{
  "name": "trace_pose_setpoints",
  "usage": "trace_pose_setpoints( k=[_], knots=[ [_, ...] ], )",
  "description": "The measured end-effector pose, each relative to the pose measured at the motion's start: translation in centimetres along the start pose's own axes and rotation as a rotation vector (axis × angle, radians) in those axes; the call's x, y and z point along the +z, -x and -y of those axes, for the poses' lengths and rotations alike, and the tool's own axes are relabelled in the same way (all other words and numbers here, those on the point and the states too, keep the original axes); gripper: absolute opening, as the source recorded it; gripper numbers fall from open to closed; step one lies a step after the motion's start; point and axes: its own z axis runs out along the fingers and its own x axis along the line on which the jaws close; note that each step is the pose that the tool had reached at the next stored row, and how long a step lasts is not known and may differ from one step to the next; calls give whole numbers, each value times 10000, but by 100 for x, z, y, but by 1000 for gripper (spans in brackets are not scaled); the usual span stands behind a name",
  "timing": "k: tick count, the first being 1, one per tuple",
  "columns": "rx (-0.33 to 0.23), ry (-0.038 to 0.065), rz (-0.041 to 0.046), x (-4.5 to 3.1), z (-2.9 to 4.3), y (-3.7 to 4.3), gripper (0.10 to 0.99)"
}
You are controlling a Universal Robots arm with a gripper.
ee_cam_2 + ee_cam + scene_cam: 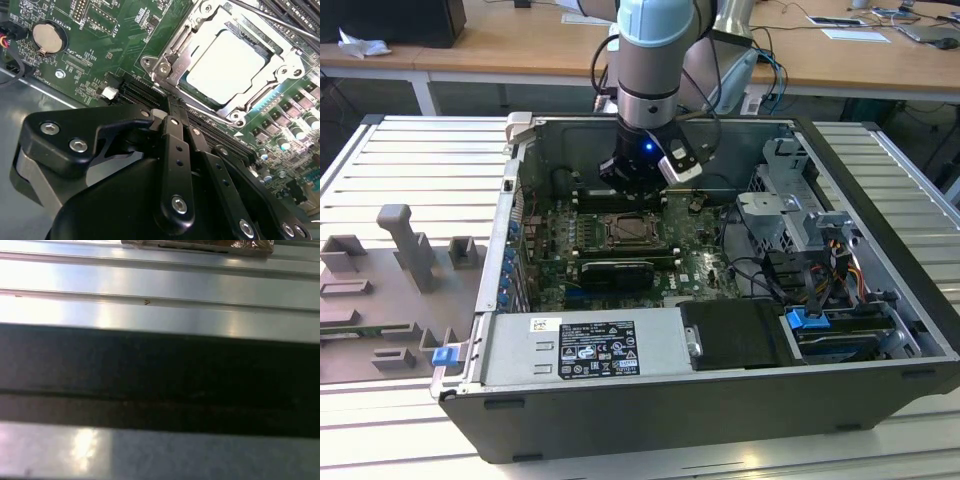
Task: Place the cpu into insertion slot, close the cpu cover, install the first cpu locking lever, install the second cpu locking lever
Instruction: 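Install the first cpu locking lever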
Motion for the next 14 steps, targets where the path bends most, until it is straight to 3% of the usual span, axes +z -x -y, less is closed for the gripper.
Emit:
trace_pose_setpoints(
  k=[4,14],
  knots=[
    [4,-48,-6,16,2,5,106],
    [4,-45,-2,-5,0,6,106]
  ],
)
